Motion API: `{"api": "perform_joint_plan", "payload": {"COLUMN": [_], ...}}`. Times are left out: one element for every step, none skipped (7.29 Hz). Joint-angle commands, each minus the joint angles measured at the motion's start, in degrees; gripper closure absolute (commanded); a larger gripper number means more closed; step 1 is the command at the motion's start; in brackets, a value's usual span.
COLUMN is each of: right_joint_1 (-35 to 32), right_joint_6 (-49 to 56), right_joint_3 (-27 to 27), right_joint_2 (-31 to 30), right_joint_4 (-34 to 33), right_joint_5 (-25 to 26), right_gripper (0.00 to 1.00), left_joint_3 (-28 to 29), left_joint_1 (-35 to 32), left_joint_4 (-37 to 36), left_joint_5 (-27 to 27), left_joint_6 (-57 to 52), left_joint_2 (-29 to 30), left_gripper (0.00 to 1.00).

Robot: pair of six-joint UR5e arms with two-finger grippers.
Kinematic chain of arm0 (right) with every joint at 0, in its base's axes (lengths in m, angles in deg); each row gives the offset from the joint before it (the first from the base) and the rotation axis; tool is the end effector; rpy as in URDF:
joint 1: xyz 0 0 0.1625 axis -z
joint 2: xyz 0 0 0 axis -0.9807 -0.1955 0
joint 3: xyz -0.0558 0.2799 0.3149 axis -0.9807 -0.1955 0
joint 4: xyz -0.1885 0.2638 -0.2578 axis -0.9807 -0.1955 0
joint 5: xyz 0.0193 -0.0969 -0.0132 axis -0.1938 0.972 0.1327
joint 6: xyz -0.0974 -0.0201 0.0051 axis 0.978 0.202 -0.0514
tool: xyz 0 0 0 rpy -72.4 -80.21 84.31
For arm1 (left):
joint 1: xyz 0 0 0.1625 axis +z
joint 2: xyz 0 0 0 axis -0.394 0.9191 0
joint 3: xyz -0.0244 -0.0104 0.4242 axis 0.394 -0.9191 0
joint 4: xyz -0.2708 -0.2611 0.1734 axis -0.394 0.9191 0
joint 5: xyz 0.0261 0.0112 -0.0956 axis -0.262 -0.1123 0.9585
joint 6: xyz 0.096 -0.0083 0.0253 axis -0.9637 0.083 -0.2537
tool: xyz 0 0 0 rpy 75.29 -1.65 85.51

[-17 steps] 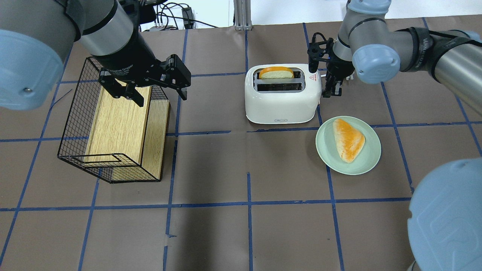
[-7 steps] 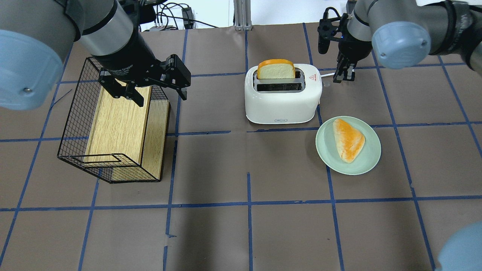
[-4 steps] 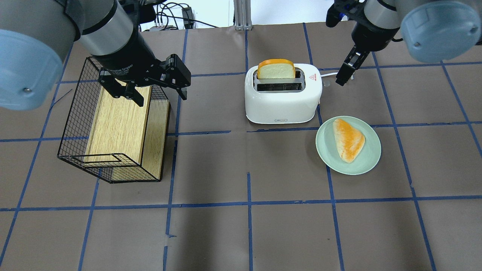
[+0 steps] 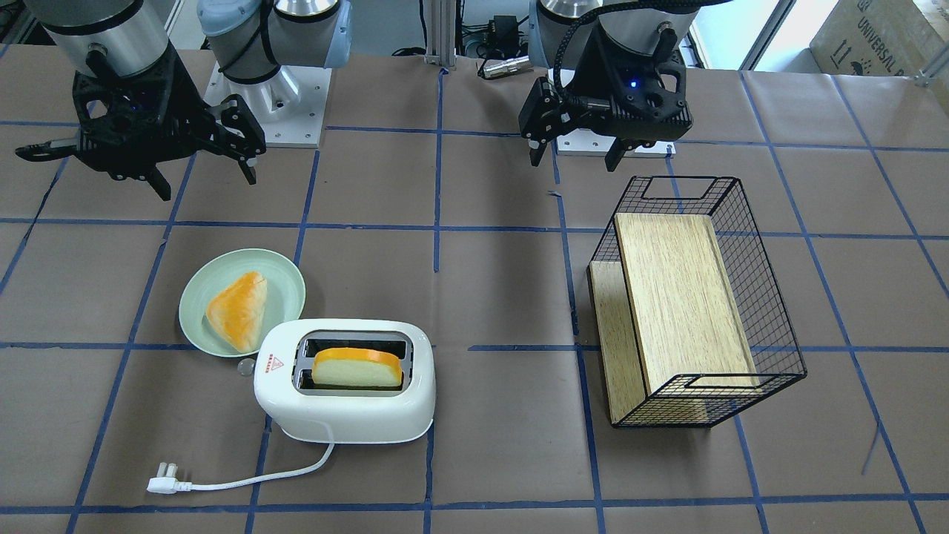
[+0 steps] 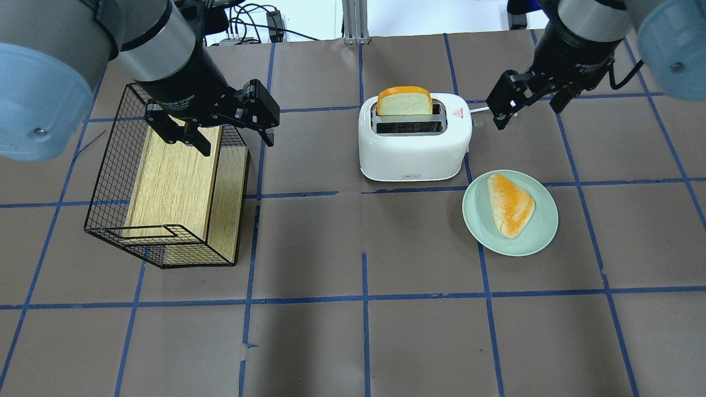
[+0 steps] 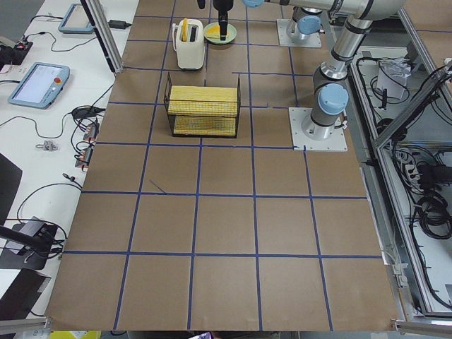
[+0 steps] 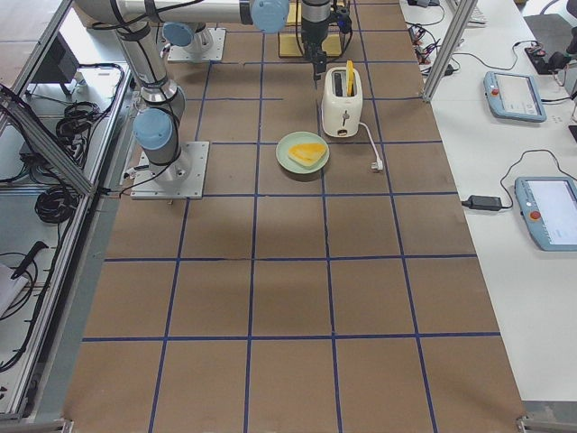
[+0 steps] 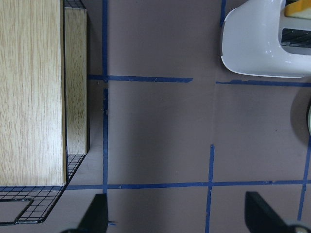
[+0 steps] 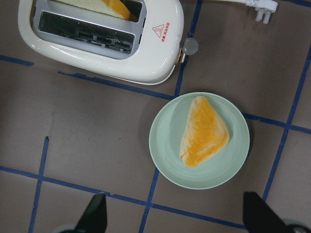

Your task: Press toaster with right arm

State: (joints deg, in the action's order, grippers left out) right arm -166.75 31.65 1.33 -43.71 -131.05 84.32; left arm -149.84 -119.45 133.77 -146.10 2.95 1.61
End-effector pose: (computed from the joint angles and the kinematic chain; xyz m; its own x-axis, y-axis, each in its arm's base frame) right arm 0.1213 -0.4868 0.4985 -0.9745 -0.2206 -0.0410 -0.2195 0.9752 -0.0298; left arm -0.1962 -0.4606 0.5065 -0.9917 -0.0454 0.1201 -0.0463 0.9989 -0.0046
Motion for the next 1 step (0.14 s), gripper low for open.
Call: {"api": "perform_joint_plan", "payload": {"right_joint_1": [-0.1], "right_joint_6": [-0.5], "right_joint_3": [0.0], "right_joint_2": [-0.3], "right_joint_4": [0.6], "right_joint_5": [-0.5], "right_gripper": [0.0], "left_joint_3": [0.0], "left_joint_1": [0.0], "left_joint_4": [0.0], "left_joint_5": [0.0], "left_joint_6": [0.0], "left_joint_2": [0.0], "left_gripper": [0.0]}}
